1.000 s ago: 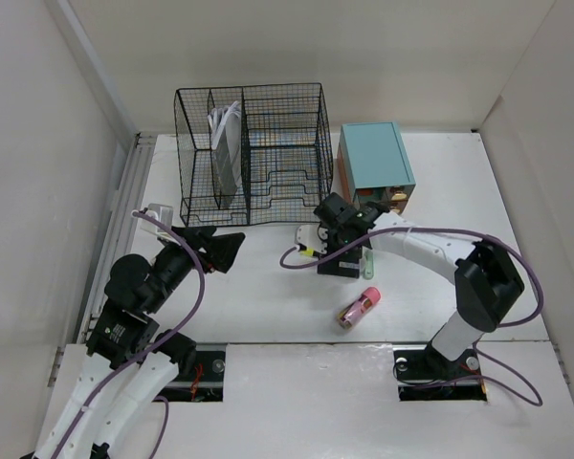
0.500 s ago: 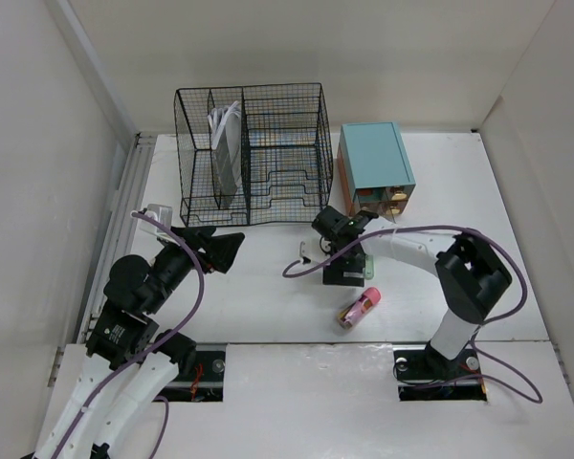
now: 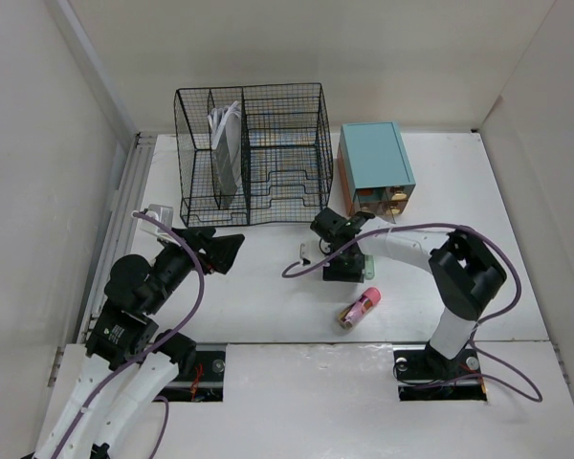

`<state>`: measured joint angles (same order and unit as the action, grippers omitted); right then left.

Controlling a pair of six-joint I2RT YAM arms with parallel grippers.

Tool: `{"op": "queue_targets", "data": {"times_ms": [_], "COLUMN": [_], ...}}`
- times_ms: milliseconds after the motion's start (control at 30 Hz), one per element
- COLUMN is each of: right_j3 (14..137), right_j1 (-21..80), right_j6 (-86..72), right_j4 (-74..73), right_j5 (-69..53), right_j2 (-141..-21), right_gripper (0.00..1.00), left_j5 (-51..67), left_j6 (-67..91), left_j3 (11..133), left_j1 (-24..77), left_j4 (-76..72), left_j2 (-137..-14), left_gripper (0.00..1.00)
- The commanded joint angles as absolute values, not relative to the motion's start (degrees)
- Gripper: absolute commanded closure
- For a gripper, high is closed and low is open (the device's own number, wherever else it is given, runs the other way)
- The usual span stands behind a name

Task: Organize the desk

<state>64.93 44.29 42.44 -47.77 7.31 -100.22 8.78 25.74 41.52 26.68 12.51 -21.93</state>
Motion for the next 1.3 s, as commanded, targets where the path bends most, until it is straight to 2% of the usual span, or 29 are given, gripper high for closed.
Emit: {"op": "queue_targets", "data": {"times_ms": [0,267,400,567,767,900,1267], "right_j3": [67.9,77.7,80.8,82.4,84.7,86.7,91.4], "right_j1": [44.6,44.6,44.6,39.9,31.3,27.6,24.7], "right_j6": [42.2,42.2,42.2,41.5,37.3,36.5,40.4], "right_j4": [-47.8,-51.8,-51.8,-49.8,-46.6,-46.6,-52.3], "right_j5": [5.5,-4.1,-2.2,2.6,9.3,9.3,8.2], "right_j2": [-98.4,-85.4,-82.0,-80.1,-82.3,-83.8,-91.1], "right_gripper": [0.72,0.77,0.77,0.78,0.79,0.79,0.78], "left_j5": [8.7,9.2,9.2,9.2,9.8,9.8,9.8], "left_j6": [24.9,24.9,24.9,24.9,24.3,24.3,24.3], "left_j3": [44.1,44.6,44.6,44.6,45.2,45.2,45.2], "left_j1": [27.0,27.0,27.0,27.0,27.0,27.0,27.0], "left_j4": [10.8,10.8,10.8,10.8,10.8,10.8,10.8], "left_j2": [-21.4,-21.9,-21.9,-21.9,-21.9,-21.9,-21.9], "left_gripper": [0.12,0.12,0.12,0.12,0.12,0.12,0.12]}}
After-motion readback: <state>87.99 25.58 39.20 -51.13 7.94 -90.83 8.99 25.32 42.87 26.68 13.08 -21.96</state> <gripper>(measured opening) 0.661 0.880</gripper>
